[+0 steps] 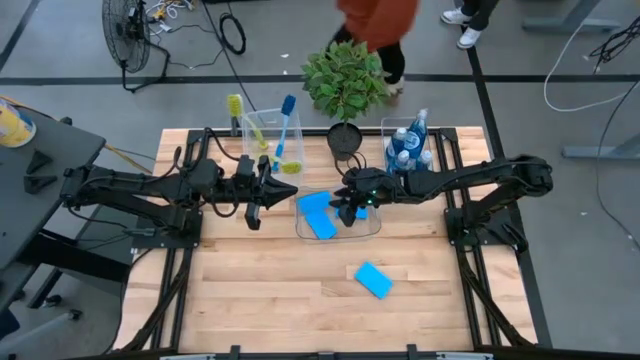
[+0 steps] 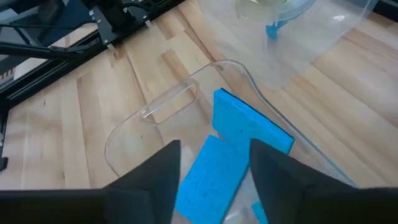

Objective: Pick & Place Kitchen Sink Supplies
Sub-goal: Put the blue sponge into the bottom transparent bin

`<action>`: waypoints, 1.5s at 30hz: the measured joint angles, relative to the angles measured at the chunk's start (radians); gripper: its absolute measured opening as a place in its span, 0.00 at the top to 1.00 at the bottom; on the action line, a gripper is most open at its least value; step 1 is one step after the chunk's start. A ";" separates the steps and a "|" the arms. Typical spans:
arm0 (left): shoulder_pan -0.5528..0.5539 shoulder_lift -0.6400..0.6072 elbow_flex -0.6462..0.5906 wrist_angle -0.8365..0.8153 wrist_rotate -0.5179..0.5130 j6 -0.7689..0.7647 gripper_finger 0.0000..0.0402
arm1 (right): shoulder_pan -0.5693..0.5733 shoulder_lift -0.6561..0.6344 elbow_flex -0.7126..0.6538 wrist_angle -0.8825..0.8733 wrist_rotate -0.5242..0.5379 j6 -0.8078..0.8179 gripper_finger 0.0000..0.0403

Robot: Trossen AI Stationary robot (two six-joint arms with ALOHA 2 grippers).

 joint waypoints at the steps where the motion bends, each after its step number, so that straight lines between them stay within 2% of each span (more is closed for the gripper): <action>1: 0.000 0.000 0.000 0.000 0.000 0.000 0.97 | 0.000 0.000 0.000 0.000 0.000 0.000 0.51; 5: 0.000 0.000 0.000 0.000 0.000 0.001 0.97 | 0.000 0.000 0.000 -0.001 0.000 -0.001 0.42; 10: 0.000 0.000 0.000 0.000 0.000 0.001 0.97 | 0.000 0.000 0.000 -0.001 0.001 -0.001 0.39; 25: 0.002 0.000 0.000 0.000 0.000 0.002 0.97 | 0.000 0.000 0.000 0.012 0.002 -0.002 0.43; 34: 0.002 0.000 0.000 0.000 -0.001 0.002 0.97 | 0.000 0.000 0.000 0.012 0.025 -0.061 0.46; 40: 0.002 0.000 0.000 -0.001 -0.011 0.002 0.97 | 0.007 0.000 0.000 0.012 -0.093 -0.125 0.46; 45: 0.002 0.000 0.000 -0.001 -0.012 0.002 0.97 | 0.027 0.000 0.000 0.012 -0.109 -0.194 0.46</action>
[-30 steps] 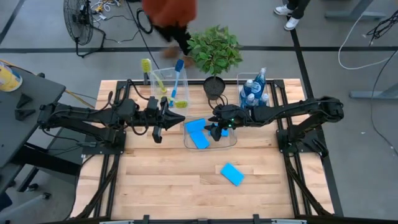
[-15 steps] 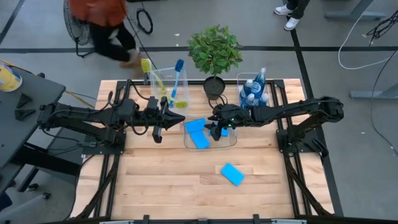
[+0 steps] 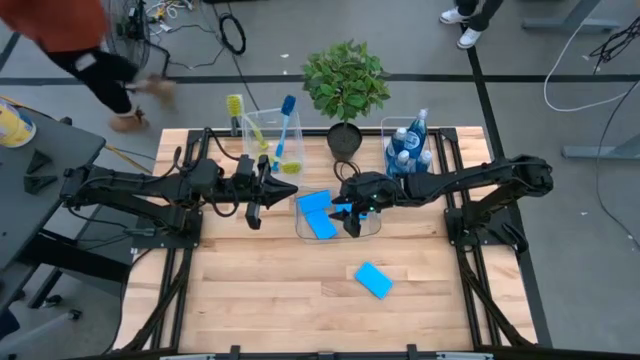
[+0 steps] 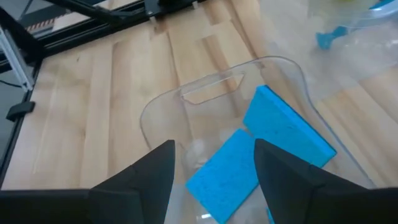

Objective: Pick & Place Kitchen Sink Supplies
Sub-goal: Put the blue sponge into the bottom transparent bin

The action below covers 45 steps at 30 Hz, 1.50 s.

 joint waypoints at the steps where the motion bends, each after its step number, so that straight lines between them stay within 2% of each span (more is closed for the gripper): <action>1: 0.000 0.000 0.000 0.000 0.000 0.000 0.97 | 0.001 0.000 0.000 0.000 0.003 0.000 0.46; 15: 0.000 0.000 0.000 -0.001 0.000 0.000 0.97 | 0.002 0.000 0.000 -0.021 0.005 0.009 0.46; 26: 0.000 0.000 0.000 -0.081 0.000 -0.002 0.97 | 0.002 -0.001 0.000 -0.093 -0.010 0.009 0.46; 29: 0.000 0.000 0.000 -0.082 0.000 -0.002 0.97 | 0.002 -0.001 0.000 -0.117 -0.075 0.012 0.46; 33: 0.000 0.000 0.000 -0.082 0.003 -0.002 0.97 | 0.014 -0.001 0.000 -0.120 -0.279 0.097 0.46; 36: -0.001 0.000 0.000 -0.081 0.007 -0.002 0.97 | 0.048 -0.001 0.000 -0.124 -0.378 0.142 0.46; 39: -0.001 0.000 0.000 -0.082 0.007 -0.002 0.97 | 0.102 -0.001 0.000 -0.143 -0.416 0.141 0.46; 45: -0.001 0.000 0.000 -0.081 0.007 -0.003 0.97 | 0.200 -0.001 0.000 -0.245 -0.376 0.149 0.46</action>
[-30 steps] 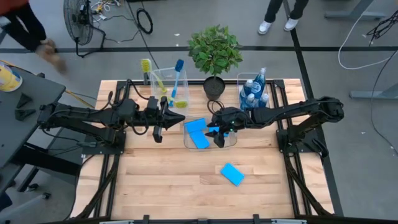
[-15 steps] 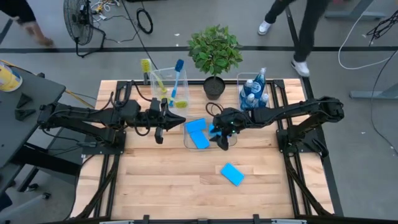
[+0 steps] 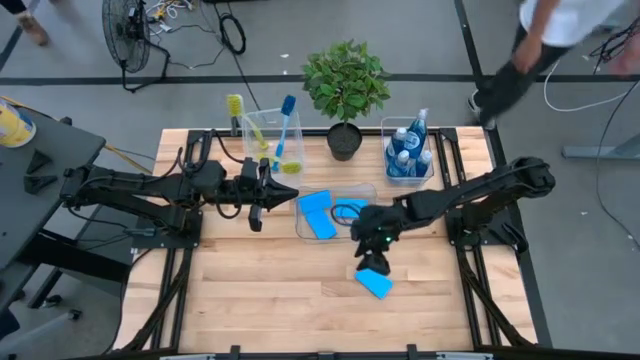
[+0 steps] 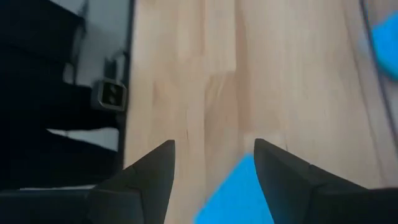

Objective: Pick & Place Kitchen Sink Supplies
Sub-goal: Put the blue sponge into the bottom transparent bin

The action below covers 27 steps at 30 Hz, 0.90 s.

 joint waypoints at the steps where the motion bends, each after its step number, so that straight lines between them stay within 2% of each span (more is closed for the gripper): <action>1: 0.000 0.000 0.000 0.000 0.000 0.000 0.97 | 0.014 0.000 0.000 -0.023 0.015 0.011 0.46; 8: 0.000 0.000 0.000 0.000 0.000 0.000 0.97 | 0.114 0.000 0.000 -0.190 0.153 0.087 0.46; 14: 0.000 0.000 0.000 0.000 0.001 0.000 0.97 | 0.172 0.000 0.000 -0.194 0.252 0.168 0.46; 19: 0.000 0.000 0.000 0.000 0.001 0.000 0.97 | 0.202 0.000 -0.048 -0.142 0.277 0.256 0.46; 27: 0.000 0.000 0.000 0.000 0.002 0.001 0.97 | 0.219 0.000 -0.203 0.021 0.273 0.413 0.46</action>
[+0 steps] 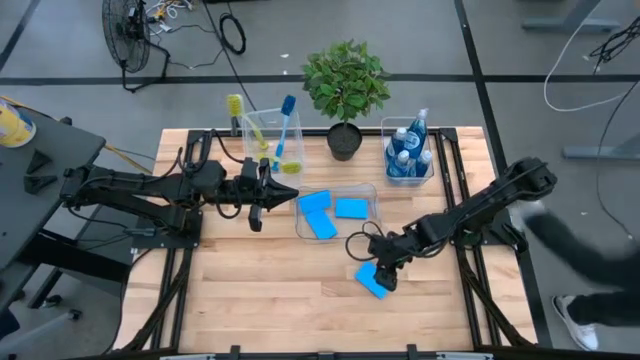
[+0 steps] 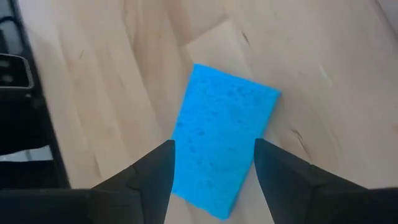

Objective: Pick & Place Kitchen Sink Supplies
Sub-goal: Put the blue sponge into the bottom transparent bin

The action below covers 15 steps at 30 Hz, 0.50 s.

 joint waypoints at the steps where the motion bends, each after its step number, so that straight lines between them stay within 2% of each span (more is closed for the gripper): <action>1: 0.000 0.000 0.000 0.000 0.000 0.000 0.97 | 0.000 0.000 -0.018 0.018 -0.004 0.008 0.46; 7: 0.000 0.000 0.000 0.000 0.000 0.000 0.97 | 0.000 0.000 -0.082 0.116 -0.017 0.044 0.46; 11: 0.000 0.000 0.000 0.000 0.000 0.002 0.97 | 0.000 0.000 -0.098 0.117 0.031 0.038 0.46; 15: 0.000 0.000 0.000 0.000 0.000 0.002 0.97 | 0.000 0.000 -0.099 0.122 0.044 -0.070 0.46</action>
